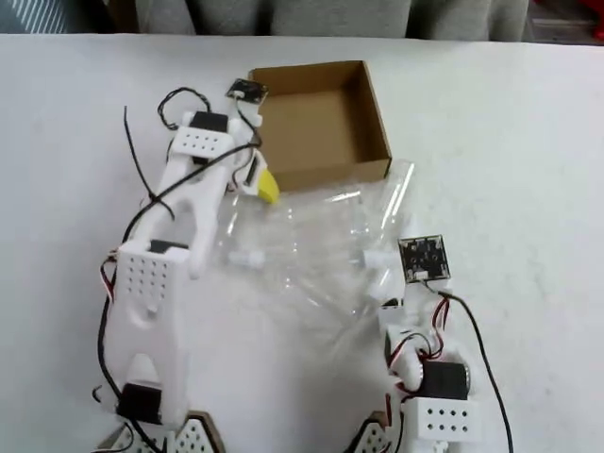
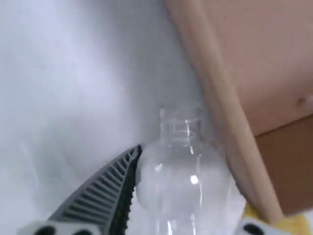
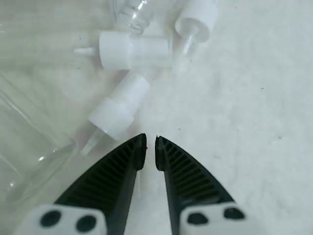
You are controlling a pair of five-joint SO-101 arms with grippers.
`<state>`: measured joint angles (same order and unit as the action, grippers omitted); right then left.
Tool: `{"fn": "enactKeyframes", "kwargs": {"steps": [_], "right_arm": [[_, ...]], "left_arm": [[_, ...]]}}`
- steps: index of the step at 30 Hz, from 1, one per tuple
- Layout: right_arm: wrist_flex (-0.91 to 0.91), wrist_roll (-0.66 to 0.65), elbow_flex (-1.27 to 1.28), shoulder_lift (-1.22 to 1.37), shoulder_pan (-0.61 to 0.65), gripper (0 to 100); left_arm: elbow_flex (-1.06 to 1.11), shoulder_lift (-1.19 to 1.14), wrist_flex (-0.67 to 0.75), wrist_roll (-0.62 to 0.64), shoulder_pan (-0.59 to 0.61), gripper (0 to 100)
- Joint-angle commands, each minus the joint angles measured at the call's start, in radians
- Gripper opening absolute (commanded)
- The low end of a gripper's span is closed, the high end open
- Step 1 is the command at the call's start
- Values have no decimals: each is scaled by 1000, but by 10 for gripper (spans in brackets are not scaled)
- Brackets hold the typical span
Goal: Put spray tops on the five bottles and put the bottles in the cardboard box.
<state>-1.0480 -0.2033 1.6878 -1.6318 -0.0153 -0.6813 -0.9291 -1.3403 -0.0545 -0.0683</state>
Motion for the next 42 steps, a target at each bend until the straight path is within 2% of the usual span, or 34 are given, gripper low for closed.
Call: {"fn": "enactKeyframes", "kwargs": {"steps": [1, 4, 8, 11, 14, 19, 28, 32, 36, 42], "right_arm": [[-1, -9, 5, -7, 1, 17], [-1, -9, 5, -7, 1, 17], [-1, -9, 5, -7, 1, 17], [-1, -9, 5, -7, 1, 17], [-1, -9, 5, -7, 1, 17], [-1, -9, 5, -7, 1, 17], [-1, -9, 5, -7, 1, 17], [2, -9, 5, -7, 1, 18], [22, -9, 6, -5, -1, 17], [21, -9, 6, -5, 1, 17]], "left_arm": [[-118, -27, -38, 17, -12, 346], [-181, -58, -78, 15, -13, 265], [-229, -67, -120, 15, -8, 3], [-267, -67, -222, 15, -18, 68], [-338, -67, -301, 15, -18, 20], [-433, -67, -436, 23, -19, 19], [-422, -35, -450, 25, -8, 18], [-307, 111, -450, 20, -8, 18], [-83, 321, -439, 17, -18, 19], [302, 604, -267, 15, 8, 19]]}}
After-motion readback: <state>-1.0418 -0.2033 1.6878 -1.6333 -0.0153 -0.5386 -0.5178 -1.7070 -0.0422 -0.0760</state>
